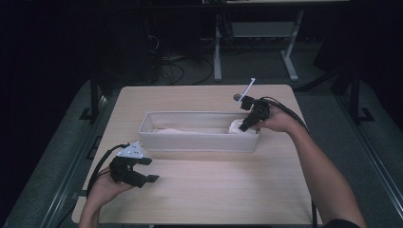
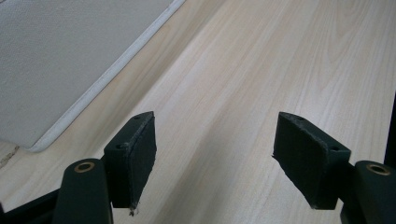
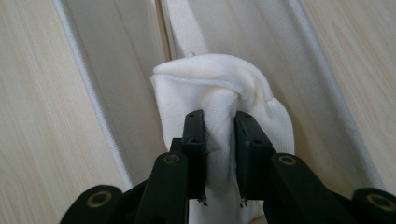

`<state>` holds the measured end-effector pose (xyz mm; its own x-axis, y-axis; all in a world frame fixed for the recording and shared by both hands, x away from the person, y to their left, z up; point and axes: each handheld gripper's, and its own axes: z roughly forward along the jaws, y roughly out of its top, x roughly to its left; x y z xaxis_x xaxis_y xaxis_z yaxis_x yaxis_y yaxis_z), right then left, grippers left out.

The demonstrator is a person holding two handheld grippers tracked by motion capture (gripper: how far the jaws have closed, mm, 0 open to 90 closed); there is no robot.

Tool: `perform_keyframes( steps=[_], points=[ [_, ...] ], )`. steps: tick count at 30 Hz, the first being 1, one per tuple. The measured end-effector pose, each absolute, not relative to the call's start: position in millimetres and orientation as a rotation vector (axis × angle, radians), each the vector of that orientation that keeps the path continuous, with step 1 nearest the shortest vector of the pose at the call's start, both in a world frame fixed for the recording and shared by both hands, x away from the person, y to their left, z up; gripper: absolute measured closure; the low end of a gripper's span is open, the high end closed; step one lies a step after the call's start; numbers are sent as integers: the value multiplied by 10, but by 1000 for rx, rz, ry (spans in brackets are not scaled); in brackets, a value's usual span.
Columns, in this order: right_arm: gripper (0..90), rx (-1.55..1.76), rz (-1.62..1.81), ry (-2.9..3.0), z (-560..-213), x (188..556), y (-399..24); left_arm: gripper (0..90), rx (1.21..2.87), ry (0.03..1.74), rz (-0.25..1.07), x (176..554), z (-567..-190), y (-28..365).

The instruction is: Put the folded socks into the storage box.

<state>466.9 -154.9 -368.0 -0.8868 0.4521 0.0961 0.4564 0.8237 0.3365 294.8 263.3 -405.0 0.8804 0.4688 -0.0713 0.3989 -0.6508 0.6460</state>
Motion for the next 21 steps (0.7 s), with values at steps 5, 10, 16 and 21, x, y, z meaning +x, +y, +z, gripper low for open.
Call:
perform_keyframes(
  steps=[5, 10, 16, 21],
  points=[
    [753, -748, -553, -2983, -3726, 4679, -1534, 291, 2354, 630, 127, 2952, -4058, 2635],
    [753, -742, -532, -2982, -3802, 4688, -1493, 291, 2347, 632, 129, 2945, -4049, 2652],
    [753, -754, -538, -2983, -3840, 4715, -1480, 291, 2347, 634, 123, 2946, -4059, 2653],
    [752, -749, -533, -2982, -3866, 4730, -1463, 291, 2345, 637, 118, 2947, -4069, 2652]
  ],
)
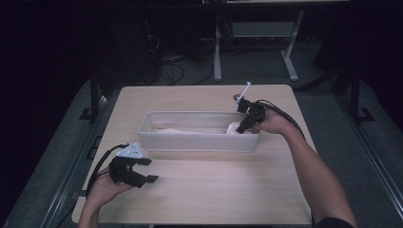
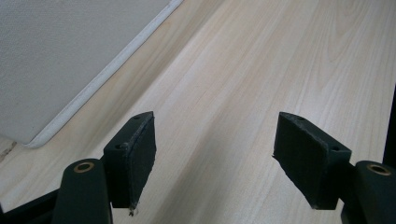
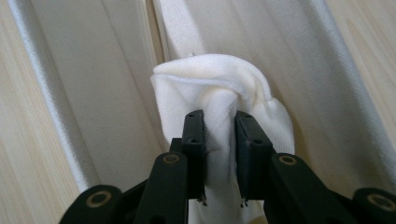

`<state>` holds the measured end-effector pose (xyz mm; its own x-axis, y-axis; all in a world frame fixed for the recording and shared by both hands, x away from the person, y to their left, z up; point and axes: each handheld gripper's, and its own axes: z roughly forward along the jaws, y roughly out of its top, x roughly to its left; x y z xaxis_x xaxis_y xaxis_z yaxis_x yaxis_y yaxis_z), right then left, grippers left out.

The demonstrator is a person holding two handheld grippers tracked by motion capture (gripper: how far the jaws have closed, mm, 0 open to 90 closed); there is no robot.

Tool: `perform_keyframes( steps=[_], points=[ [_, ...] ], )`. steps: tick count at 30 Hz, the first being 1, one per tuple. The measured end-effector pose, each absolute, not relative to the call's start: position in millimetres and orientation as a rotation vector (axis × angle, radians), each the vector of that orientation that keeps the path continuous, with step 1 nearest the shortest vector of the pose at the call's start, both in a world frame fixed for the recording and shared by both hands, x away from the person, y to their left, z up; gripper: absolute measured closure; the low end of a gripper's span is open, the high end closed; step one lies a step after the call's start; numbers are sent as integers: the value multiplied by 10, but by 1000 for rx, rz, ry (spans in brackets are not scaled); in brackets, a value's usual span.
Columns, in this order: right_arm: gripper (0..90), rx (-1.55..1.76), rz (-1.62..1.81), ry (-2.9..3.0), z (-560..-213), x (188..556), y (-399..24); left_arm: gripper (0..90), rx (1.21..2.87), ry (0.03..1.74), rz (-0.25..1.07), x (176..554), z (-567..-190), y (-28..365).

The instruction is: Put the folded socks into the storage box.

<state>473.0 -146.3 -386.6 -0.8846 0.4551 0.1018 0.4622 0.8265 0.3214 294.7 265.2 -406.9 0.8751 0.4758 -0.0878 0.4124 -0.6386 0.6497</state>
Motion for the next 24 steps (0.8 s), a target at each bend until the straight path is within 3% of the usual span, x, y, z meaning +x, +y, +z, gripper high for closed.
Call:
perform_keyframes(
  steps=[18, 24],
  points=[
    [729, -750, -531, -2990, -3914, 4764, -1440, 291, 2335, 648, 125, 2944, -4053, 2702],
    [630, -735, -511, -2996, -3938, 4770, -1417, 292, 2334, 647, 129, 2939, -4039, 2721]
  ],
)
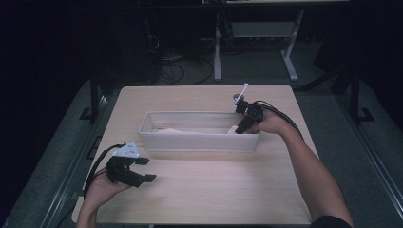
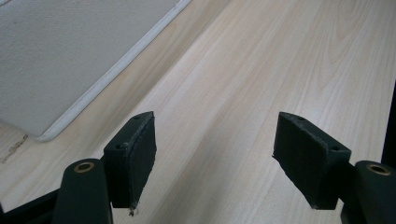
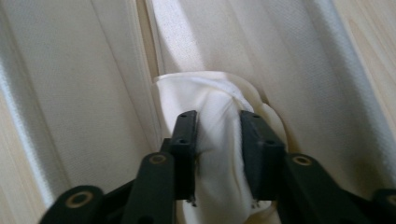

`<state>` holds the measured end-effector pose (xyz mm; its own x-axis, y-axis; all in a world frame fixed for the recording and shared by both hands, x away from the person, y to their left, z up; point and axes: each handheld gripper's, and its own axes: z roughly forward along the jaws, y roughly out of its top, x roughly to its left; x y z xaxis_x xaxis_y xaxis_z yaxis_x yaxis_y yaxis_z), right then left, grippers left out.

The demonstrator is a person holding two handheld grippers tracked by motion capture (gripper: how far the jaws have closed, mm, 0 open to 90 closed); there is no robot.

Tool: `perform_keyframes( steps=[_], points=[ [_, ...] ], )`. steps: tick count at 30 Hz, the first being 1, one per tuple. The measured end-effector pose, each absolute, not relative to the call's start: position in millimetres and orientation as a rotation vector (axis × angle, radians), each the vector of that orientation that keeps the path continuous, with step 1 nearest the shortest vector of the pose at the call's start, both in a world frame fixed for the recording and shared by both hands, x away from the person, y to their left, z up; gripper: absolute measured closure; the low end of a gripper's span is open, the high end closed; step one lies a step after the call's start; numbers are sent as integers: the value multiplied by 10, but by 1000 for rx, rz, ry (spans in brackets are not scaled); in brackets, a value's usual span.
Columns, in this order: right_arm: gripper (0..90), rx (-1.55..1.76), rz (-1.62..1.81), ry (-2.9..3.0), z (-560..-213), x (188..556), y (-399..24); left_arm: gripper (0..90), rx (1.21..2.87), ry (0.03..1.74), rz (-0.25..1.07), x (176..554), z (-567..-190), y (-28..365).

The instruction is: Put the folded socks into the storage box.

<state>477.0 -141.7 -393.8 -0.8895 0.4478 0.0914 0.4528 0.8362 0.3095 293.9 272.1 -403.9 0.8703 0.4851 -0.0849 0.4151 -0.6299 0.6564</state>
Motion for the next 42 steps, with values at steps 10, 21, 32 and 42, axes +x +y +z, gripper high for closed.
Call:
perform_keyframes(
  steps=[10, 21, 32, 42],
  points=[
    [567, -734, -538, -2995, -3867, 4748, -1423, 295, 2334, 642, 125, 2931, -4039, 2704],
    [663, -727, -570, -2993, -3730, 4663, -1470, 296, 2335, 634, 127, 2917, -4026, 2678],
    [732, -742, -589, -2986, -3632, 4600, -1522, 296, 2329, 632, 133, 2905, -4009, 2687],
    [739, -754, -621, -2987, -3517, 4541, -1590, 294, 2332, 628, 127, 2900, -4014, 2676]
  ],
)
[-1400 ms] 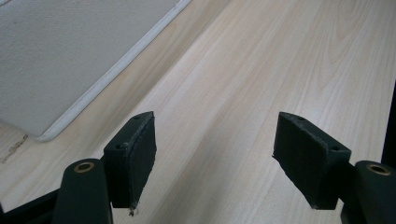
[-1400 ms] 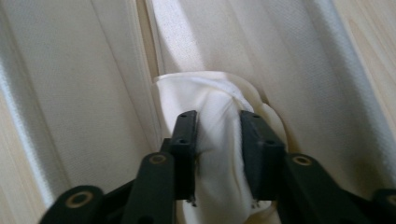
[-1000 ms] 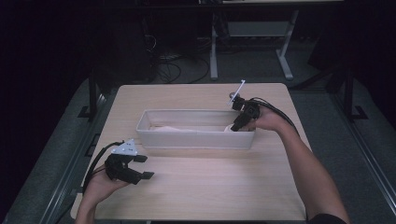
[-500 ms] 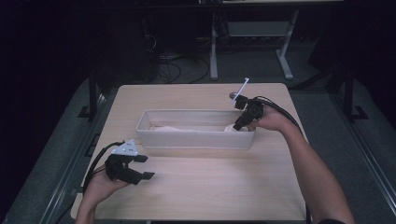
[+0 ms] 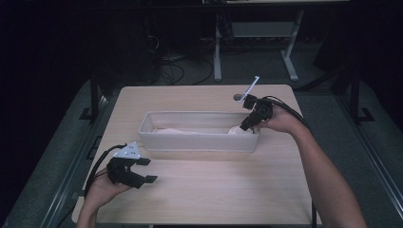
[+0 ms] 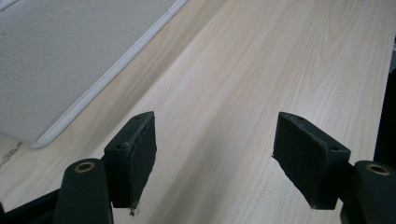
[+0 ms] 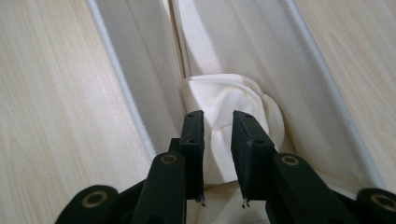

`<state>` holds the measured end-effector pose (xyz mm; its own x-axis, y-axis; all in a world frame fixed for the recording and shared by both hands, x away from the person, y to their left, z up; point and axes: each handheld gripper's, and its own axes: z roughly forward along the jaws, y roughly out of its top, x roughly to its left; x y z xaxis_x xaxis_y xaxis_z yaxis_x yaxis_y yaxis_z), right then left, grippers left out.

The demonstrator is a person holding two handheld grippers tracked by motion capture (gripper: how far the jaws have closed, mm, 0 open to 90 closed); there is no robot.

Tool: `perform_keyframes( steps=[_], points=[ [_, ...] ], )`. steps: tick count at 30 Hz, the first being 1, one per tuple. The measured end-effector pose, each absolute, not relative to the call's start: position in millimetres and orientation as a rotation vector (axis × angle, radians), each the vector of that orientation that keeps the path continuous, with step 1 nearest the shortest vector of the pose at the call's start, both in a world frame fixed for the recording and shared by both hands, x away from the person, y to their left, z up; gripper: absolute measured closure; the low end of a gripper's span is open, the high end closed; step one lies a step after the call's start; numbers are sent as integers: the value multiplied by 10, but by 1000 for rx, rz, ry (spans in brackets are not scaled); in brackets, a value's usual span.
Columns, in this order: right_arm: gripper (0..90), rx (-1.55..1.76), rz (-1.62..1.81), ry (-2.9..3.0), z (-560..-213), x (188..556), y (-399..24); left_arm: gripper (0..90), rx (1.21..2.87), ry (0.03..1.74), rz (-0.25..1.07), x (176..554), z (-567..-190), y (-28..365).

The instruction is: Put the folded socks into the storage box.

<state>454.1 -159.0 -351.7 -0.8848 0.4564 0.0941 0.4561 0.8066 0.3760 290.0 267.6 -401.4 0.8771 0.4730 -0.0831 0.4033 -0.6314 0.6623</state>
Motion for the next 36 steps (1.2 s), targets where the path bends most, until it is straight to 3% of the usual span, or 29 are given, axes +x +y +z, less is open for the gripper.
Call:
perform_keyframes(
  steps=[36],
  points=[
    [724, 743, 627, 2965, -3362, 4401, -1655, 293, 2337, 626, 121, 2878, -4012, 2649]
  ],
)
